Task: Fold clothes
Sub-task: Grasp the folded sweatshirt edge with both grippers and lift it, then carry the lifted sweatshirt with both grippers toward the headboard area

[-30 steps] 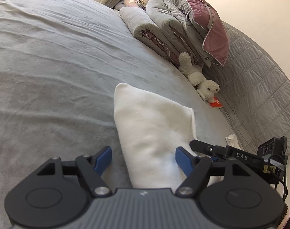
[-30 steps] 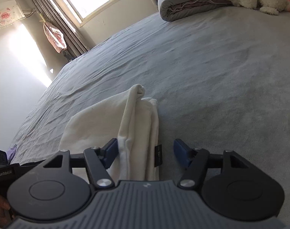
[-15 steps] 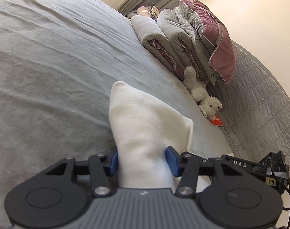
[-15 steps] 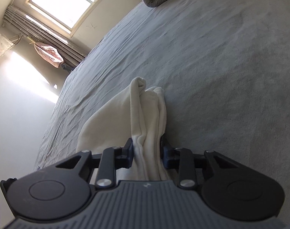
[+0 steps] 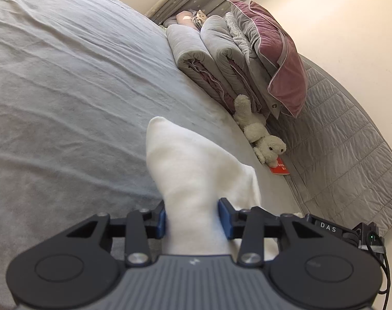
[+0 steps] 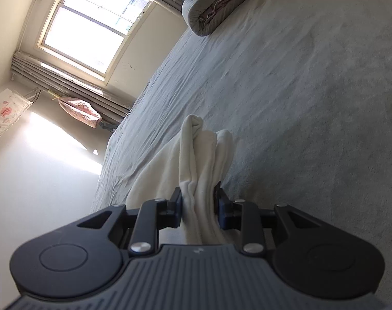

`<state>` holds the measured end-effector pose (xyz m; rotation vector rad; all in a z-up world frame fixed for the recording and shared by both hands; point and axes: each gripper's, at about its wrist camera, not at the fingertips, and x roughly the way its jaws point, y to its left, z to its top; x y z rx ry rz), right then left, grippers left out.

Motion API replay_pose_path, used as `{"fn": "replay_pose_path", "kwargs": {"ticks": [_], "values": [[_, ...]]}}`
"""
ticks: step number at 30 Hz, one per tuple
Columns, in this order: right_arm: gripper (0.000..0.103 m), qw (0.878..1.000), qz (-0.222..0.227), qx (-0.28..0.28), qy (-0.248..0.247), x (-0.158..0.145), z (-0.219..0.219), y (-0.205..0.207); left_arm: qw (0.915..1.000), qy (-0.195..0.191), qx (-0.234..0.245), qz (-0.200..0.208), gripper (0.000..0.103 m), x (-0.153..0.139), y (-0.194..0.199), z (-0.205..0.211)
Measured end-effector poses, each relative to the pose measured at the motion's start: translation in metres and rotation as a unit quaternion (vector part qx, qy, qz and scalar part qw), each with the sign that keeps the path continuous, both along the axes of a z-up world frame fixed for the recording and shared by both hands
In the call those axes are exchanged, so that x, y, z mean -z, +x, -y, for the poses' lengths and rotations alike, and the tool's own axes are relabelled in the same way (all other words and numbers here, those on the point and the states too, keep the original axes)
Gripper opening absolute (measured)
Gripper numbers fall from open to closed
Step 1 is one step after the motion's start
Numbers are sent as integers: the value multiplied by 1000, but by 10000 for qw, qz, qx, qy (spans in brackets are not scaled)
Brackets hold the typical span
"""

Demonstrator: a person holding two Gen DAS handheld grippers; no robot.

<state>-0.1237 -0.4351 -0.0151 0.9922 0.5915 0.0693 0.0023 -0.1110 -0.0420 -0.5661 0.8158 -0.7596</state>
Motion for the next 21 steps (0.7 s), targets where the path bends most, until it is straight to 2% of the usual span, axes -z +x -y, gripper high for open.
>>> {"fn": "replay_pose_path", "kwargs": {"ticks": [5,9,13,17,21], "values": [[30,9989,183,436,58,-16,21,-14,9995,-104,272,77,40,-16,9,33],[30,9957,248,871,-192,-36,40,-22,9974,-85,683,217,40,-35,22,79],[30,9889,271,1441,-253,-49,67,-42,9918,-81,1247,262,40,-51,35,136],[30,9753,237,2151,-454,-62,100,-72,9819,-60,1871,272,39,-65,50,198],[30,9526,165,2917,-849,-69,126,-91,9690,65,2443,371,39,-77,61,270]]}}
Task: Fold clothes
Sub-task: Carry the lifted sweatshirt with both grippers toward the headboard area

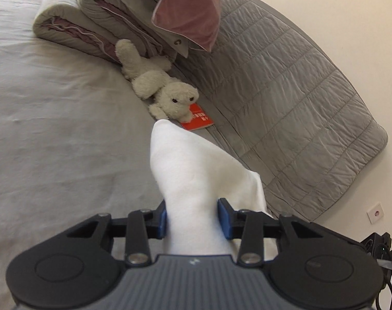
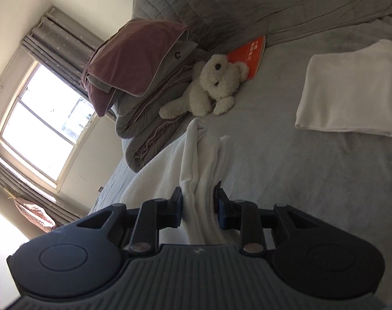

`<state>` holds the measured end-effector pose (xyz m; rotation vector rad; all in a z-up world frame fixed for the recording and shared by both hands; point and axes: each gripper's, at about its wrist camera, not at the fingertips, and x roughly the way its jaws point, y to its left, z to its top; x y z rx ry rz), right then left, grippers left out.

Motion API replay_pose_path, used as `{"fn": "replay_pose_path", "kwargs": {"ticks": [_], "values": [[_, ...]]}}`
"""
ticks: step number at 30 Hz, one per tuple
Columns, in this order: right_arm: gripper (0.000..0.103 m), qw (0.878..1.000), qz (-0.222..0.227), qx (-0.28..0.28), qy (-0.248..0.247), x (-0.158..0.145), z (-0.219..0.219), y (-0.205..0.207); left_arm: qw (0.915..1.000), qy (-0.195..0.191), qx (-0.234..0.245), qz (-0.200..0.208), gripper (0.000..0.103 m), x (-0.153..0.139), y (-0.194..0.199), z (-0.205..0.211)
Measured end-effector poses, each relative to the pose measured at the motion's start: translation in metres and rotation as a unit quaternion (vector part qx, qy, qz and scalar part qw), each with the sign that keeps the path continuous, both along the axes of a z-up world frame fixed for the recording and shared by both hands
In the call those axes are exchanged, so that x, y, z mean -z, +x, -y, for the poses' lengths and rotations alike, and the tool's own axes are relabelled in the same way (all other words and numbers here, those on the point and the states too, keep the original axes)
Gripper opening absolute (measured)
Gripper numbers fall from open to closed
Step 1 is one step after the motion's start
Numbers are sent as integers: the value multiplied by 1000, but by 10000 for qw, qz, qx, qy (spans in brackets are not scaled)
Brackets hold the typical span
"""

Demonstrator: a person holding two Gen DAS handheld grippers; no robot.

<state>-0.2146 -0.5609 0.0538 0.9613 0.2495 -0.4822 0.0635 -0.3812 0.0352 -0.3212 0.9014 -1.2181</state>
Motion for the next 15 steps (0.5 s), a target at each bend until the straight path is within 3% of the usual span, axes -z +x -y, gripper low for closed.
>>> {"fn": "replay_pose_path", "kwargs": {"ticks": [7,10,15], "values": [[30,9954,45,952,-13,3,53,-24,9953,128,943,203,38,-11,-8,105],[30,9929,234,1142,-248,10,76,-47,9889,22,1464,258,38,-12,-19,149],[30,9817,132,1763,-704,21,93,-75,9747,-44,2204,356,38,-4,-48,217]]}}
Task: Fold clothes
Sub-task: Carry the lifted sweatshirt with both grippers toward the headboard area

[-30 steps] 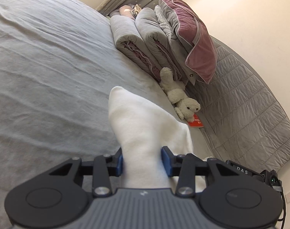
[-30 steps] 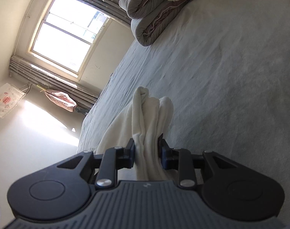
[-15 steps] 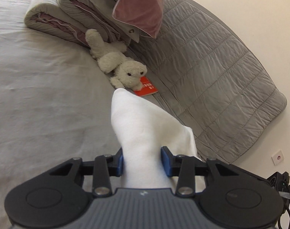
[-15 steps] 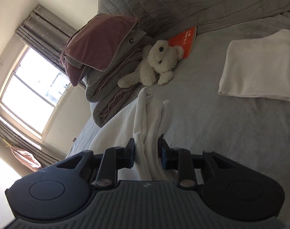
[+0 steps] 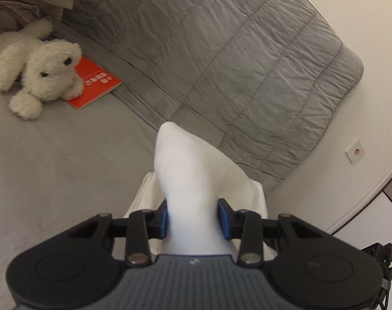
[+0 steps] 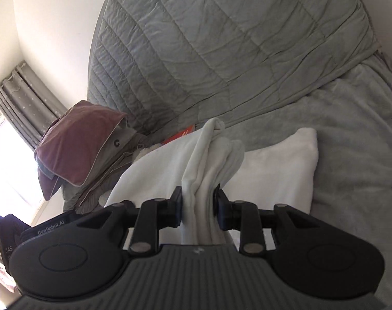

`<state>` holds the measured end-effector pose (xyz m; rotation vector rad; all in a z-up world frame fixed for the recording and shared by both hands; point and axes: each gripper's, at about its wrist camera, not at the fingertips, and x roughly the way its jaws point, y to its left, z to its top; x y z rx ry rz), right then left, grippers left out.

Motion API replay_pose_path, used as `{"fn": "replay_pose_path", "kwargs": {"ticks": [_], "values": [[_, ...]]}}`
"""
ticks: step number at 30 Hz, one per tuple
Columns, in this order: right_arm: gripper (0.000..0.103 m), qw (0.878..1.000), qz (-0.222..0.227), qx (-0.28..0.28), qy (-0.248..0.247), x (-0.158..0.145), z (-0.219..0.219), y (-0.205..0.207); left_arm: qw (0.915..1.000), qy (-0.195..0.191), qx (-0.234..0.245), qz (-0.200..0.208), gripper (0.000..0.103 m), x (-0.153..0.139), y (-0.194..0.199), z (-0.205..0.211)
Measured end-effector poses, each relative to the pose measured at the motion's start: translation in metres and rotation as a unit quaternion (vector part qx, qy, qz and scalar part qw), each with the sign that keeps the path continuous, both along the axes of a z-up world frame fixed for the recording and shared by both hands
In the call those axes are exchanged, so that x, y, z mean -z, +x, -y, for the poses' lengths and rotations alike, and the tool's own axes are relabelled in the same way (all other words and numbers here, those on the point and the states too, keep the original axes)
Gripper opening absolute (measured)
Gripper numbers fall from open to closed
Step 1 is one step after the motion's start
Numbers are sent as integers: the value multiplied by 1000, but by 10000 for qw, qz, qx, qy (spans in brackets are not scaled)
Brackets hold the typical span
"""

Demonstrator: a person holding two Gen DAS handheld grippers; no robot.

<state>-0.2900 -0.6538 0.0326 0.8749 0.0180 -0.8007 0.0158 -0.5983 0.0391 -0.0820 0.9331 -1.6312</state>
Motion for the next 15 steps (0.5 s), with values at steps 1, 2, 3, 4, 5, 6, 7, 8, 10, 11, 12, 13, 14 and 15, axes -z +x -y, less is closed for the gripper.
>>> {"fn": "replay_pose_path", "kwargs": {"ticks": [1,2,3,4,5,6,7,8,10,11,12,13,14,15], "values": [[30,9999,-25,136,-80,2,3,-5,10000,-17,98,8,38,2,-3,11],[30,9996,-30,236,-133,5,5,-8,9998,-36,185,19,38,4,-5,21],[30,9993,-39,335,-190,8,8,-10,9996,-56,272,30,38,7,-7,31],[30,9989,-58,411,-233,12,11,-11,9994,-64,349,38,38,9,-8,40],[30,9985,-82,471,-257,15,13,-10,9991,-63,416,49,38,12,-8,47],[30,9982,-108,530,-277,19,16,-10,9988,-54,481,63,38,16,-8,54],[30,9978,-142,587,-264,23,18,-9,9985,-35,538,78,38,20,-7,60],[30,9974,-177,646,-256,28,19,-8,9983,-30,572,84,38,24,-6,64],[30,9961,-266,775,-330,35,19,-5,9981,-41,615,83,38,34,-4,71],[30,9953,-323,834,-371,38,19,-3,9979,-46,636,83,38,38,-3,74],[30,9945,-402,874,-423,40,18,0,9980,-32,630,78,39,44,-2,77],[30,9934,-502,928,-459,43,18,1,9981,-6,606,70,39,49,-2,80],[30,9921,-602,980,-491,46,17,2,9984,43,562,86,40,55,-1,83],[30,9910,-702,1025,-496,50,18,2,9986,105,506,117,41,62,-2,86]]}}
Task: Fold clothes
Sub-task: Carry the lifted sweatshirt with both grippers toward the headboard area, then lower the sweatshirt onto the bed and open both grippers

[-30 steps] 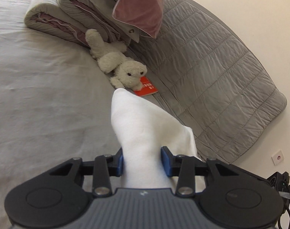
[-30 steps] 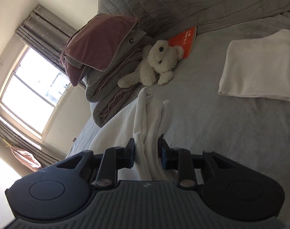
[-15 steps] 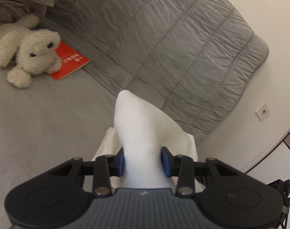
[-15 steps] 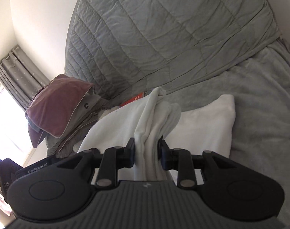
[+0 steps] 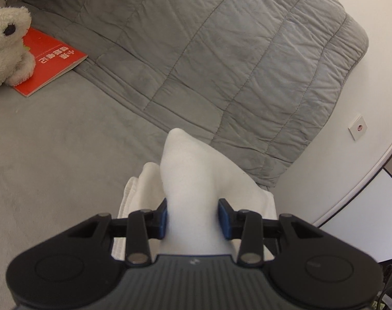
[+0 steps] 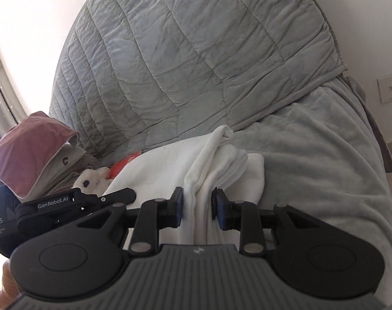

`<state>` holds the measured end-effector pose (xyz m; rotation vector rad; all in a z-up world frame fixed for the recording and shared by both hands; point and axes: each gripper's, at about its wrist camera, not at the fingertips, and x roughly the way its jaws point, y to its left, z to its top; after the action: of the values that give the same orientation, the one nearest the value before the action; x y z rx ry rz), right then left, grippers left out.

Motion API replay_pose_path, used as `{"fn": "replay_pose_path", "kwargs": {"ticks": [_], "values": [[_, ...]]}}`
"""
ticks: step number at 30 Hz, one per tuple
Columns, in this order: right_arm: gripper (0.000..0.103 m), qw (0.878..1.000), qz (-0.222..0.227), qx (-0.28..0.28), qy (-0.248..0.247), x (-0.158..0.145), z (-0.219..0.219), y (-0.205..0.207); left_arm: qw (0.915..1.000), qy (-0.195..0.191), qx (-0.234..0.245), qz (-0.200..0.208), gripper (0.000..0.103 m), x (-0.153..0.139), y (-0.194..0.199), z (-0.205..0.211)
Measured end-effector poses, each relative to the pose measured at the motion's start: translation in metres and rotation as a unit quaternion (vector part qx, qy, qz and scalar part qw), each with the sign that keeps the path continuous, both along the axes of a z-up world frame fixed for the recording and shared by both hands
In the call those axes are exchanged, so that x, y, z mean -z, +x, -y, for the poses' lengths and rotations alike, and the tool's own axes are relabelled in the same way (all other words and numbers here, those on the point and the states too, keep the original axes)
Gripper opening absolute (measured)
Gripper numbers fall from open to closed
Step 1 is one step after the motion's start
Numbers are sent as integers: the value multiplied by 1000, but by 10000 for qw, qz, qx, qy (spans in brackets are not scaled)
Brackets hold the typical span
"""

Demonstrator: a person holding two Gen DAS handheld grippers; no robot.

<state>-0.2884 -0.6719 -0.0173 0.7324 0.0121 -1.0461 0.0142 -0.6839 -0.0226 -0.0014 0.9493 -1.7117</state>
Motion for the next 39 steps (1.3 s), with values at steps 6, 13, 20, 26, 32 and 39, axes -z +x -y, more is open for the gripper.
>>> {"fn": "replay_pose_path", "kwargs": {"ticks": [6,13,20,26,32,39], "values": [[39,10000,-91,9,0,13,0,-15,9992,-160,-370,77,51,10,6,-9],[39,9902,-640,-72,-1236,-15,-14,-5,9876,-1066,-1018,531,42,-22,8,-38],[16,9747,-1456,-751,-1518,-6,0,33,9830,-1114,-463,1383,17,-1,-22,-39],[2,9810,-1530,-579,-1044,15,7,25,9781,-1116,-485,1690,7,18,-21,-43],[12,9828,-1286,-701,-1120,2,-6,18,9708,-1334,-427,1950,7,2,-35,-57],[13,9810,-1432,-848,-997,9,-7,22,9626,-1374,-50,2336,9,14,-60,-71]]}}
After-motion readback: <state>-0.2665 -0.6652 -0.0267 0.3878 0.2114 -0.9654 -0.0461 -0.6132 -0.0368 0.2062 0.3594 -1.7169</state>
